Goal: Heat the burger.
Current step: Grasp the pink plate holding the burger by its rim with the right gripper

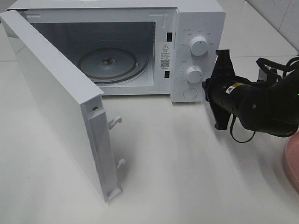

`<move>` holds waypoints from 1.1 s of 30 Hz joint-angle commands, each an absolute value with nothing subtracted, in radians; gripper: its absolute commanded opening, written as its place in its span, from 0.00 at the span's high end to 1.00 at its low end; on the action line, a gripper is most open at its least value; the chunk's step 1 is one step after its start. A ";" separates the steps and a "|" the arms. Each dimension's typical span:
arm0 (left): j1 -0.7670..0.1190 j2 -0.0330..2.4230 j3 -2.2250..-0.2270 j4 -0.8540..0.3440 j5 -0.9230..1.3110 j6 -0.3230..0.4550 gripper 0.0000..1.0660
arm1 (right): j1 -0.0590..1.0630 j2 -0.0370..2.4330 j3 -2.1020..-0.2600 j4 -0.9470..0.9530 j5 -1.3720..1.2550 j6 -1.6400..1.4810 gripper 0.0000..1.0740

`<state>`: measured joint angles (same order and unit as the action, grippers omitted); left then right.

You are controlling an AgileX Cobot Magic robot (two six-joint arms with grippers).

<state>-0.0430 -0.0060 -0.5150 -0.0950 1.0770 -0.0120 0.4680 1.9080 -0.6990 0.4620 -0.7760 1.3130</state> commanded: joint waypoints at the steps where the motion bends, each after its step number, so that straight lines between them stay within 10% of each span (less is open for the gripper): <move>1: -0.040 -0.020 -0.515 -0.105 1.066 -0.012 0.06 | 0.464 1.849 -0.672 0.443 -0.683 1.238 1.00; 33: -0.040 -0.020 -0.515 -0.105 1.066 -0.012 0.06 | 0.464 1.493 -0.743 0.407 0.335 0.018 0.96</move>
<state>-0.0430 -0.0060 -0.5150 -0.0950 1.0770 -0.0120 0.4680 1.5050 -0.7140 0.4420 0.2070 0.0920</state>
